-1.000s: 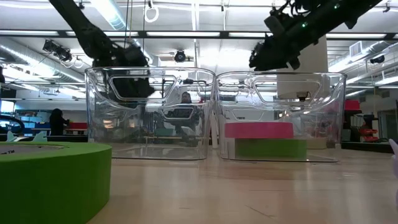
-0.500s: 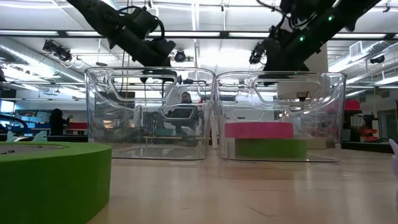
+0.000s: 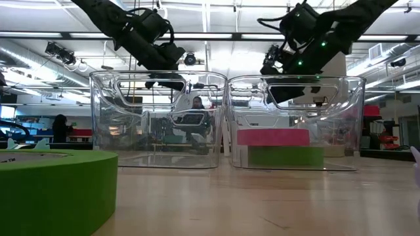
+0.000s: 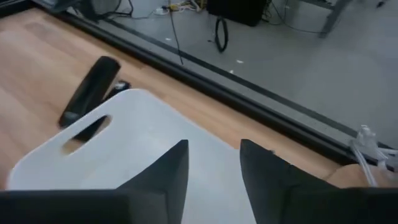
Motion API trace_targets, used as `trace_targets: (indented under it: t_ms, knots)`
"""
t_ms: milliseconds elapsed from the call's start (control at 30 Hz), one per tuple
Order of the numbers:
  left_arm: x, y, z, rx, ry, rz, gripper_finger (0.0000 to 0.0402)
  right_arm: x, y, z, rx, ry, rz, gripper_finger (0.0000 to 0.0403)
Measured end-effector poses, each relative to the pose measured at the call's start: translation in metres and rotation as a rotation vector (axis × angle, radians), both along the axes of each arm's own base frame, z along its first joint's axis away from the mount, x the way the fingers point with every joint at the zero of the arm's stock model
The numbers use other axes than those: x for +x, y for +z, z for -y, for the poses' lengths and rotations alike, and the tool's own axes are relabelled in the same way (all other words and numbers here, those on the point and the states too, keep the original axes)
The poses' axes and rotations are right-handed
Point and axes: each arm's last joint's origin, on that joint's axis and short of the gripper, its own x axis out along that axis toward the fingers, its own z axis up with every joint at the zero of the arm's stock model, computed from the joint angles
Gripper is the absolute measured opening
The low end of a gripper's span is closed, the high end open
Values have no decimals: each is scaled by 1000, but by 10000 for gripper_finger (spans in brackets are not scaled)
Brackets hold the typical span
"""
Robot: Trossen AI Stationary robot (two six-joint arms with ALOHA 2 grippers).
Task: Pick and place Stapler, Stapler remover, tape
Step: Put the black staple remover into the white bin
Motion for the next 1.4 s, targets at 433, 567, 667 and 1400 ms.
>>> trace_targets:
  t_ms: [433,567,667,1400]
  knots:
    - [0,-1,0,-3,-1,-8,14,10,-4,45,61,122,81,50]
    - [0,-1,0,-3,-1,-7,14,23,-3,60,72,99,37,45]
    - [-1,-1,0,-8,-1,-14,14,33,-3,73,73,56,-37,45]
    - [-4,-7,2,-16,-25,-90,14,11,-35,124,284,-175,-220,154]
